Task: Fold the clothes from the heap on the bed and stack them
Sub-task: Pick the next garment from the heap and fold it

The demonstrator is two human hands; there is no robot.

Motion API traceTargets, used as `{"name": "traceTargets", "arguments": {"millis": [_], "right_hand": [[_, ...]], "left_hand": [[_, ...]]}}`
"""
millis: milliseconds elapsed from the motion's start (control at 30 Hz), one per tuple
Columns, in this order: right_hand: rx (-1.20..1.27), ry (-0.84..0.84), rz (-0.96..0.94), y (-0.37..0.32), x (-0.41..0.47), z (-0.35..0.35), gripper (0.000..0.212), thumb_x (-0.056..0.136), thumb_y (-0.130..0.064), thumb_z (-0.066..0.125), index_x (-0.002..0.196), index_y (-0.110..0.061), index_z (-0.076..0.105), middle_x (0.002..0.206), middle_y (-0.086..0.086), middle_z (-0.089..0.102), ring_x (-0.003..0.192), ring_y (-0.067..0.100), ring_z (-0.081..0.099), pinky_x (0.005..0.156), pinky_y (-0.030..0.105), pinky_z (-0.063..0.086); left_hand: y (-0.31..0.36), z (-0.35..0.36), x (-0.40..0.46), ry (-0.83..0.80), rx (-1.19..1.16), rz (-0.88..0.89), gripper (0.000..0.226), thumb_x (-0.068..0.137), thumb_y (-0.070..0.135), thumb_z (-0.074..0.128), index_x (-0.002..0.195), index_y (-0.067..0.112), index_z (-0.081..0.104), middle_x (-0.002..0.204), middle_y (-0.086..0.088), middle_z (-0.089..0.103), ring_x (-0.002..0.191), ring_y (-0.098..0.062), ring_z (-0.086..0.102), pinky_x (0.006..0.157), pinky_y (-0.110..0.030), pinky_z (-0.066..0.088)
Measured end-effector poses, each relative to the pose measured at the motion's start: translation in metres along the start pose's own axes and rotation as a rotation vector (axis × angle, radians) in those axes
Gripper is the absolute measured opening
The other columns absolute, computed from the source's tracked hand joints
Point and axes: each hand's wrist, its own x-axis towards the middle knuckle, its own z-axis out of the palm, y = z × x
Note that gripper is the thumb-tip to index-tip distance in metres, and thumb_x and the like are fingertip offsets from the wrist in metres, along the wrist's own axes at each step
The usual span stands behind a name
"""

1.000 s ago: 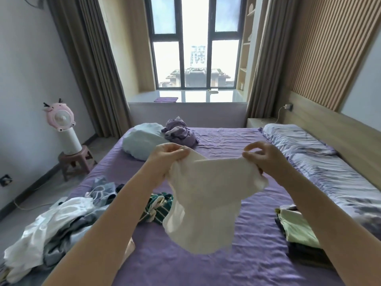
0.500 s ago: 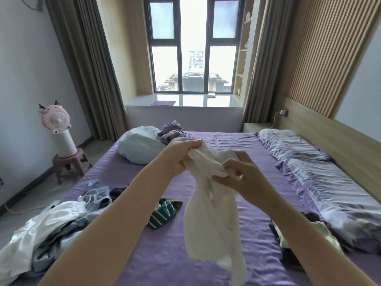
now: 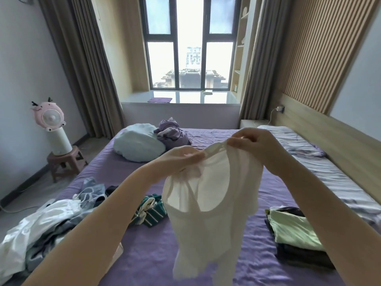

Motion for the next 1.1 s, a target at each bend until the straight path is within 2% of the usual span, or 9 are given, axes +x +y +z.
{"name": "traceTargets", "arguments": {"millis": [67, 167, 333, 500, 700, 800, 900, 1033, 1100], "right_hand": [[0.036, -0.003, 0.013, -0.002, 0.005, 0.0, 0.01, 0.073, -0.034, 0.077, 0.071, -0.025, 0.073, 0.063, -0.014, 0.064, 0.057, -0.003, 0.057, 0.05, 0.011, 0.045], [0.074, 0.008, 0.043, -0.003, 0.012, -0.002, 0.011, 0.074, -0.031, 0.078, 0.072, -0.021, 0.074, 0.062, -0.011, 0.064, 0.057, 0.002, 0.058, 0.05, 0.014, 0.046], [0.016, 0.082, 0.101, 0.014, 0.014, -0.018, 0.014, 0.075, -0.031, 0.077, 0.075, -0.018, 0.073, 0.062, -0.009, 0.063, 0.055, 0.0, 0.057, 0.049, 0.012, 0.044], [0.067, -0.229, 0.344, 0.042, -0.002, -0.025, 0.015, 0.086, -0.02, 0.064, 0.091, -0.013, 0.076, 0.098, 0.018, 0.071, 0.086, 0.025, 0.063, 0.081, 0.037, 0.05], [-0.127, -0.288, 0.214, 0.051, -0.022, -0.014, 0.024, 0.085, -0.011, 0.068, 0.107, -0.021, 0.071, 0.079, -0.003, 0.062, 0.073, 0.008, 0.055, 0.063, 0.013, 0.043], [0.059, -0.328, 0.14, 0.042, -0.027, 0.009, 0.04, 0.082, -0.007, 0.07, 0.116, -0.027, 0.062, 0.093, -0.006, 0.062, 0.078, -0.004, 0.058, 0.076, 0.011, 0.047], [0.09, -0.335, 0.125, 0.039, -0.027, 0.022, 0.028, 0.081, -0.013, 0.072, 0.103, -0.029, 0.067, 0.093, -0.008, 0.068, 0.08, -0.002, 0.06, 0.075, 0.013, 0.048], [0.172, -0.251, 0.151, 0.044, -0.025, 0.027, 0.008, 0.08, -0.017, 0.073, 0.074, -0.023, 0.072, 0.068, -0.008, 0.063, 0.063, 0.003, 0.054, 0.057, 0.014, 0.043], [0.227, -0.244, 0.144, 0.049, -0.024, 0.029, 0.009, 0.083, -0.018, 0.07, 0.074, -0.019, 0.07, 0.066, -0.006, 0.059, 0.061, 0.005, 0.052, 0.054, 0.013, 0.04]], "left_hand": [[-0.016, 0.008, 0.001, -0.014, 0.201, -0.005, 0.025, 0.081, 0.025, 0.076, 0.094, 0.013, 0.058, 0.076, 0.005, 0.059, 0.064, -0.002, 0.054, 0.06, -0.015, 0.043], [-0.048, 0.018, -0.003, -0.068, 0.147, -0.107, 0.016, 0.082, 0.002, 0.072, 0.08, 0.011, 0.059, 0.071, 0.004, 0.058, 0.063, -0.006, 0.052, 0.062, -0.021, 0.044], [-0.08, 0.02, -0.019, -0.051, 0.03, -0.182, 0.009, 0.091, 0.008, 0.063, 0.09, 0.001, 0.058, 0.082, -0.011, 0.054, 0.081, -0.023, 0.045, 0.072, -0.035, 0.036], [-0.072, 0.03, -0.013, 0.091, -0.148, -0.185, 0.016, 0.098, 0.021, 0.053, 0.096, 0.006, 0.059, 0.078, -0.009, 0.046, 0.072, -0.022, 0.043, 0.065, -0.032, 0.036], [-0.04, 0.045, 0.004, 0.047, -0.194, -0.078, 0.019, 0.094, 0.029, 0.059, 0.083, 0.017, 0.069, 0.066, 0.005, 0.049, 0.056, -0.006, 0.042, 0.05, -0.02, 0.032], [-0.024, 0.053, 0.012, 0.018, -0.128, 0.003, 0.029, 0.093, 0.029, 0.06, 0.079, 0.005, 0.066, 0.059, 0.009, 0.043, 0.051, -0.004, 0.035, 0.046, -0.019, 0.026], [-0.017, 0.052, 0.017, 0.05, -0.037, 0.079, 0.036, 0.094, 0.024, 0.06, 0.074, -0.005, 0.053, 0.057, 0.007, 0.033, 0.05, -0.006, 0.027, 0.047, -0.023, 0.02], [-0.026, 0.035, 0.004, 0.03, -0.12, 0.033, 0.011, 0.086, 0.023, 0.069, 0.084, 0.013, 0.065, 0.064, 0.004, 0.053, 0.057, -0.01, 0.041, 0.049, -0.021, 0.032], [-0.036, 0.026, -0.006, -0.053, -0.2, -0.016, 0.02, 0.08, 0.025, 0.075, 0.093, 0.012, 0.066, 0.074, -0.004, 0.058, 0.062, -0.014, 0.049, 0.052, -0.023, 0.04]]}}
